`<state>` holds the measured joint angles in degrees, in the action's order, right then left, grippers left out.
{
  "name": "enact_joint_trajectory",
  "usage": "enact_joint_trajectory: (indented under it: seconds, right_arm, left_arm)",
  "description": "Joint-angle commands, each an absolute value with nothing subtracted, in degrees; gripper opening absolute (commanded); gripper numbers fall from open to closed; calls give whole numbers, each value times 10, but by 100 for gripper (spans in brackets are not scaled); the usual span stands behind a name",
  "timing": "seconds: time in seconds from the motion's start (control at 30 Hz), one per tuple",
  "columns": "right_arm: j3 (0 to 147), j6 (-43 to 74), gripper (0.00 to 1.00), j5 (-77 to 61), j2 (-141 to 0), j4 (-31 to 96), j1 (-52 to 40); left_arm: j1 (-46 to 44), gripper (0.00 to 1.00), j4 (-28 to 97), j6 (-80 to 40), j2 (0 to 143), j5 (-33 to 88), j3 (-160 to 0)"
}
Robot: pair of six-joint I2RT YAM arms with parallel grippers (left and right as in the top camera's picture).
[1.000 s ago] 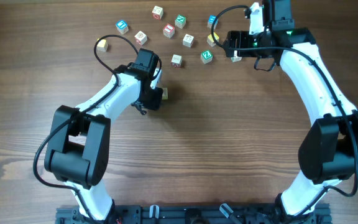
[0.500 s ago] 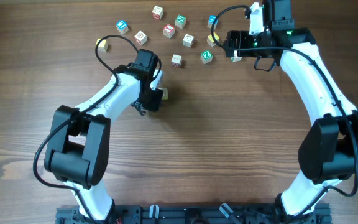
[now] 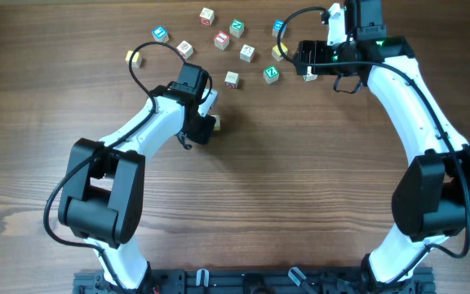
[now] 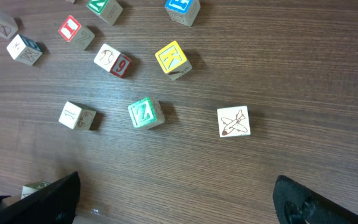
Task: Form a circle
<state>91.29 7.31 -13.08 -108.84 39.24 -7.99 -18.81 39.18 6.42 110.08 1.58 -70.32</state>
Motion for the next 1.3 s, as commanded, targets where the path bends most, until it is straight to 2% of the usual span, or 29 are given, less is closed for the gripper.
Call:
enact_joint_trajectory:
  seconds: [0.0, 0.1, 0.23, 0.47, 0.67, 0.93, 1.07, 1.27]
  right_arm:
    - [914, 76, 100, -138, -1095, 391, -79]
    - [914, 76, 100, -138, -1095, 391, -79]
    - [914, 77, 100, -138, -1095, 391, -79]
    - [914, 77, 100, -138, -1095, 391, -79]
    - [914, 76, 100, -138, -1095, 391, -79]
    - [914, 77, 100, -138, -1095, 391, -79]
    - [914, 77, 100, -138, -1095, 391, -79]
    - [914, 85, 100, -142, -1095, 382, -79]
  left_arm:
    - [-189, 38, 397, 73, 1106, 25, -697]
    - [-189, 38, 403, 73, 1106, 26, -697]
    - [-189, 29, 396, 73, 1106, 26, -697]
    - [-189, 29, 392, 73, 1106, 25, -697]
    - [-189, 51, 392, 73, 1106, 25, -698]
    - [-188, 62, 389, 60, 1045, 30, -698]
    - [-157, 75, 339, -41, 970, 29, -698]
    - [-33, 90, 318, -229, 942, 29, -698]
